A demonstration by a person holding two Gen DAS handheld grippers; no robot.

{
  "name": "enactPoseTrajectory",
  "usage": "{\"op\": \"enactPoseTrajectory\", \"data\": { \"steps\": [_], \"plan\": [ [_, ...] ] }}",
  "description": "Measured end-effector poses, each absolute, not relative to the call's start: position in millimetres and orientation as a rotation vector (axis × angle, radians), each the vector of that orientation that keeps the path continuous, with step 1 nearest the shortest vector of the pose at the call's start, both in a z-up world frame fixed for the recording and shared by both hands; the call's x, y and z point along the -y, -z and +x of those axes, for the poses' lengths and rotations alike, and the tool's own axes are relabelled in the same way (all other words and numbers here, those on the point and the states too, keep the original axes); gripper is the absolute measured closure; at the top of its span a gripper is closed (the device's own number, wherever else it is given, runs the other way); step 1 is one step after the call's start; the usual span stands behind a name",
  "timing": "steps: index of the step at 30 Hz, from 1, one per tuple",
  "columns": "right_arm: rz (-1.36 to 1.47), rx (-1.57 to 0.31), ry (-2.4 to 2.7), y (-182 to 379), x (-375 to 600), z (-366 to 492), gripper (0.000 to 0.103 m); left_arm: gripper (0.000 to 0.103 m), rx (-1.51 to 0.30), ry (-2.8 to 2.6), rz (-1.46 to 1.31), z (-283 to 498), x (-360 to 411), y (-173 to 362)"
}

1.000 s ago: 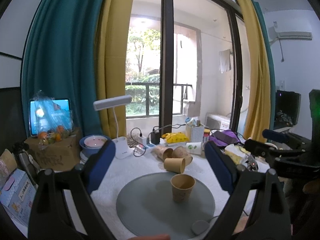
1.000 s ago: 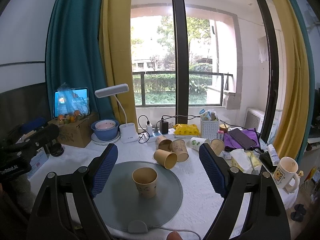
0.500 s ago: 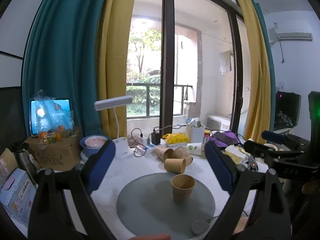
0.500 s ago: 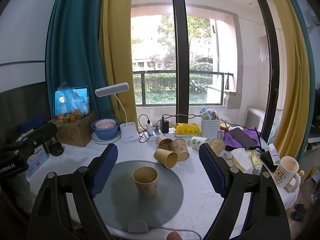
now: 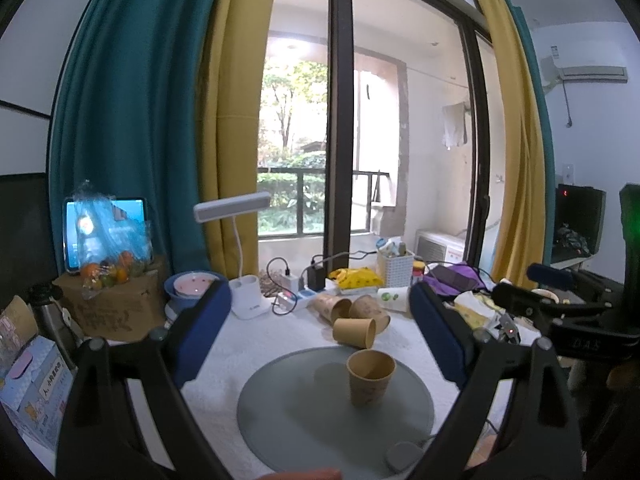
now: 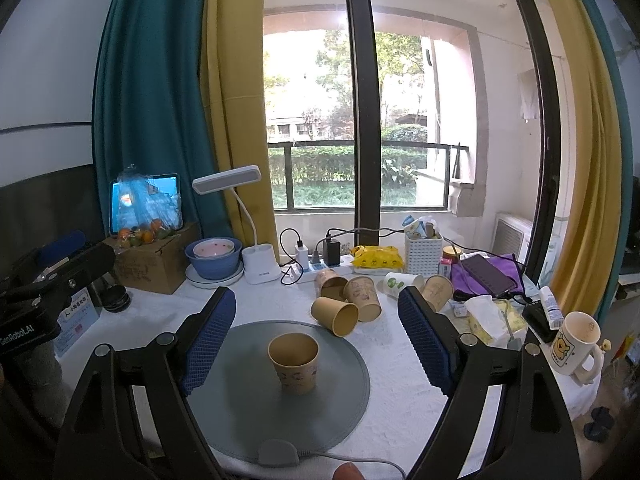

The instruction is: Flip cup upright

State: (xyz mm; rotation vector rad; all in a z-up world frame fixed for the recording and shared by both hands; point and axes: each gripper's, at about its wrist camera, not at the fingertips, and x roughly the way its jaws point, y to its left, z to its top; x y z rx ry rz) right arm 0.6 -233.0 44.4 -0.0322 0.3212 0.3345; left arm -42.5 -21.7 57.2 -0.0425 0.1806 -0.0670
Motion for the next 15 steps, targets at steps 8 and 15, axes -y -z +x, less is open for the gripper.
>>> {"op": "enactPoseTrajectory", "data": {
  "steps": [8, 15],
  "plan": [
    [-0.034, -0.322, -0.335, -44.7, 232.8, -0.3, 0.017, 0.011, -0.187, 0.072, -0.050, -41.2, 20.6, -56.1],
    [-0.036, -0.318, -0.336, -44.1, 233.9, -1.2, 0.017, 0.011, -0.186, 0.083, -0.061, -42.0, 21.2, -54.0]
  ]
}}
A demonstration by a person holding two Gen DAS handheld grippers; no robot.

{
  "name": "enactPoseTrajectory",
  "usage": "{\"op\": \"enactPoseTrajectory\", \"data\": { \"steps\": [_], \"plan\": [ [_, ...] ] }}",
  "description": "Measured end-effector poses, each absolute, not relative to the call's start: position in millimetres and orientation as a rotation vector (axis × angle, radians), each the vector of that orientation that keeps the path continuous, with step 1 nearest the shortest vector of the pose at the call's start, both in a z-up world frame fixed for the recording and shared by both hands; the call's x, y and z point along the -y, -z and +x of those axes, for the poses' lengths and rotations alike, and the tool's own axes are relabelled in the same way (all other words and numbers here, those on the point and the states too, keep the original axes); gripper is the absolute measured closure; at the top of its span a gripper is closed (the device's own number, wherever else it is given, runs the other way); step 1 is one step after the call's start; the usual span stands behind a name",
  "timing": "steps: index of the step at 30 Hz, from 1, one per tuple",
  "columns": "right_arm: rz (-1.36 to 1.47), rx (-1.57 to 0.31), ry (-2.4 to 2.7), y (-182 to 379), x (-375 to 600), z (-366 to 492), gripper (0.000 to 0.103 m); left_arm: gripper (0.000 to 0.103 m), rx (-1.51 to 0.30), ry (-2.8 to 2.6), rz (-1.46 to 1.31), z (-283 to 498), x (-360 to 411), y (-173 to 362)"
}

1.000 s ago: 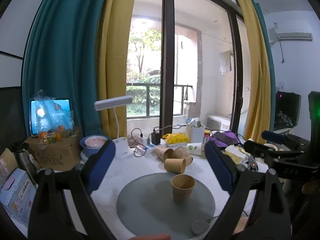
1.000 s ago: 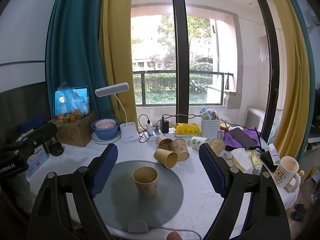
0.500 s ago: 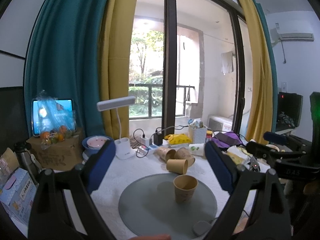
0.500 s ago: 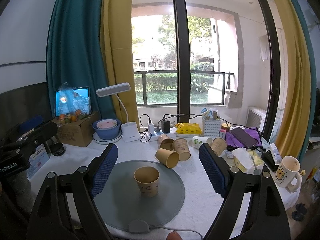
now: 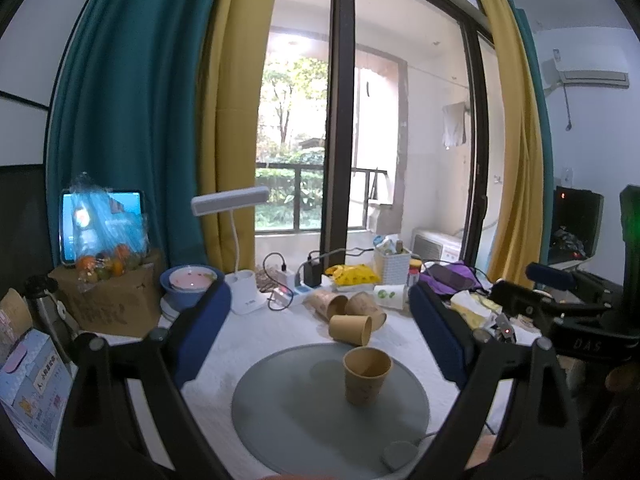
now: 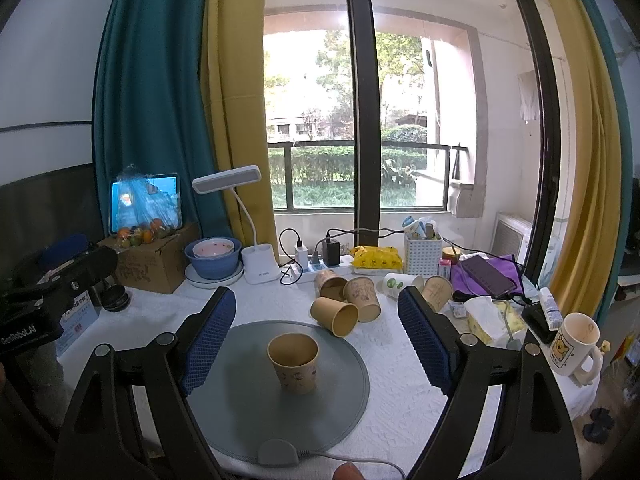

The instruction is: Flip cup upright

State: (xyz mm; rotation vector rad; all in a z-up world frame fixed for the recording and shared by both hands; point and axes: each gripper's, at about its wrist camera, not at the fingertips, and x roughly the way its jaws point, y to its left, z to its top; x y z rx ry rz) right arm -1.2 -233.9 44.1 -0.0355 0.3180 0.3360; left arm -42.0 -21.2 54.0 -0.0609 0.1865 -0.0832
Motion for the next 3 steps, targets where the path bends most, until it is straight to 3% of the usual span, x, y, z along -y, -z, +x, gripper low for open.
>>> {"op": "enactPoseTrajectory", "data": {
  "steps": [3],
  "plan": [
    [-0.039, -0.320, -0.339, -44.4, 233.8, -3.1, 0.017, 0.011, -0.182, 0.118, -0.074, -41.2, 22.5, -51.1]
  ]
}}
